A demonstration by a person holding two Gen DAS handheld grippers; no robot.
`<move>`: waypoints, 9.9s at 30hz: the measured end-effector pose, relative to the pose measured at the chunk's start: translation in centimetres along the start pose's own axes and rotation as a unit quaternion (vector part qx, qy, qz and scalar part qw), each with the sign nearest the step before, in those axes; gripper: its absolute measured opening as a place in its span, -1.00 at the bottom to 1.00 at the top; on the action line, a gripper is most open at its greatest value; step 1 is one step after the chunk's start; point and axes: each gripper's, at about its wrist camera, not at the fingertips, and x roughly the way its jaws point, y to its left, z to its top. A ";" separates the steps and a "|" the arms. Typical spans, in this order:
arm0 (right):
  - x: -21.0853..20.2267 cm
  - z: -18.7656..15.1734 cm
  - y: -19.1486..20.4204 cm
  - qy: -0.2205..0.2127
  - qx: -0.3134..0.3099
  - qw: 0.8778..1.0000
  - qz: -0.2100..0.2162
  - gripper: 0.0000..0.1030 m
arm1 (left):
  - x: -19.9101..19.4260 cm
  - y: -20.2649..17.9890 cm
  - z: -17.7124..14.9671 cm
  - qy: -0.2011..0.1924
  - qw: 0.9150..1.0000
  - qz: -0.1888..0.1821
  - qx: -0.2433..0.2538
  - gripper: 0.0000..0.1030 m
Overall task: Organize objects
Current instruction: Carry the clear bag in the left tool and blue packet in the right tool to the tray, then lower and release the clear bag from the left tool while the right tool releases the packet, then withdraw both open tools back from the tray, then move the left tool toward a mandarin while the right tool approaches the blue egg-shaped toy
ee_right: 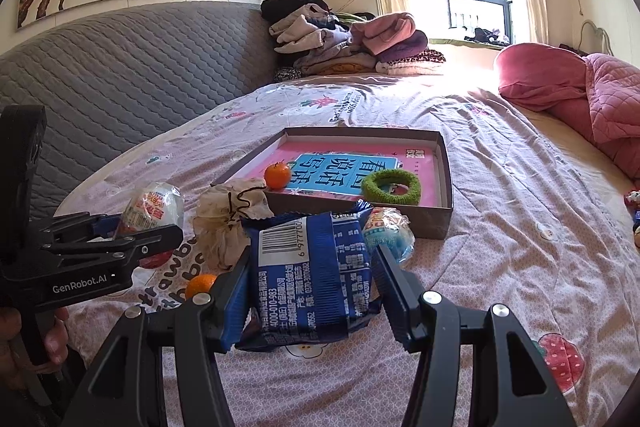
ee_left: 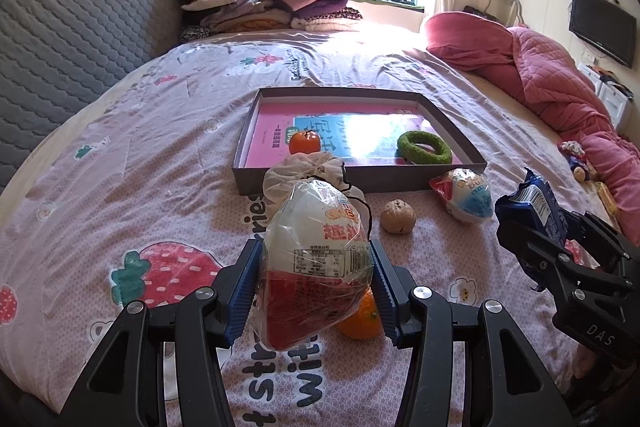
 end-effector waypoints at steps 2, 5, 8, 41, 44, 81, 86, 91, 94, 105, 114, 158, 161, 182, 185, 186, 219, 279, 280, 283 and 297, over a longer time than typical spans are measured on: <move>0.0 0.3 0.0 -0.002 0.003 1.000 -0.007 0.11 | 0.0 -0.1 0.2 -0.002 1.000 -0.001 0.001 0.05; -0.1 0.9 0.2 -0.007 -0.002 1.000 -0.018 0.11 | 0.1 -0.2 0.5 -0.005 1.000 0.001 0.001 0.05; 0.0 1.4 0.5 -0.011 -0.003 1.000 -0.024 0.11 | 0.2 -0.2 0.8 -0.008 1.000 0.000 0.001 0.05; 3.1 8.2 -1.3 -0.039 -0.031 0.998 -0.037 0.11 | 3.4 -0.6 6.9 -0.025 1.000 0.005 0.003 0.05; 3.2 8.5 -1.6 -0.041 -0.031 0.998 -0.041 0.11 | 4.0 -0.7 7.5 -0.024 1.000 0.005 0.004 0.05; 12.2 9.5 -7.4 0.041 0.009 0.998 -0.043 0.11 | 16.2 -3.0 12.0 0.084 0.996 -0.022 0.005 0.05; 12.9 9.3 -7.9 0.048 0.010 0.998 -0.048 0.11 | 17.0 -3.7 12.1 0.087 0.996 -0.027 0.006 0.05; 13.5 9.0 -7.8 0.054 0.002 0.997 -0.054 0.11 | 17.7 -4.5 12.0 0.095 0.995 -0.027 0.017 0.05; 14.0 8.8 -8.0 0.060 0.003 0.996 -0.058 0.11 | 18.1 -4.9 11.9 0.102 0.994 -0.034 0.017 0.05; 15.8 7.6 -8.0 0.095 -0.003 0.993 -0.072 0.11 | 20.1 -5.1 11.4 0.129 0.991 -0.030 0.021 0.04; 16.5 7.0 -7.6 0.112 -0.016 0.990 -0.082 0.13 | 20.4 -4.3 11.4 0.138 0.990 -0.037 0.006 0.04; 14.2 8.5 -7.0 0.095 0.004 0.994 -0.051 0.26 | 15.5 -1.8 12.8 0.103 0.993 -0.046 -0.033 0.31; 13.7 8.8 -6.9 0.090 0.008 0.995 -0.048 0.26 | 14.8 -1.5 12.6 0.100 0.993 -0.044 -0.036 0.31; 7.1 10.0 -5.5 0.031 0.017 0.999 -0.030 0.26 | 8.1 -1.1 10.9 0.057 0.997 -0.046 -0.031 0.31; 6.4 9.7 -5.4 0.029 0.030 0.999 -0.024 0.26 | 7.3 -1.5 10.5 0.056 0.997 -0.052 -0.028 0.31; 6.2 9.6 -5.4 0.028 0.033 0.999 -0.023 0.26 | 7.0 -1.5 10.4 0.054 0.997 -0.056 -0.029 0.31; 2.7 8.3 -3.8 0.011 0.033 0.999 -0.005 0.26 | 1.6 -1.6 7.1 0.014 0.999 -0.031 -0.019 0.32; 2.0 4.0 -4.2 0.035 0.021 0.999 -0.028 0.26 | 1.9 -3.2 -0.2 0.061 0.998 -0.017 0.001 0.32; 2.1 4.0 -4.2 0.037 0.022 0.999 -0.028 0.26 | 1.9 -3.2 -0.2 0.062 0.998 -0.017 0.002 0.32; 2.2 3.9 -4.2 0.040 0.021 0.999 -0.028 0.26 | 2.1 -3.2 -0.4 0.067 0.998 -0.020 0.002 0.32; 3.0 2.8 -4.1 0.063 0.015 0.997 -0.032 0.26 | 3.0 -3.1 -1.6 0.088 0.996 -0.018 0.006 0.32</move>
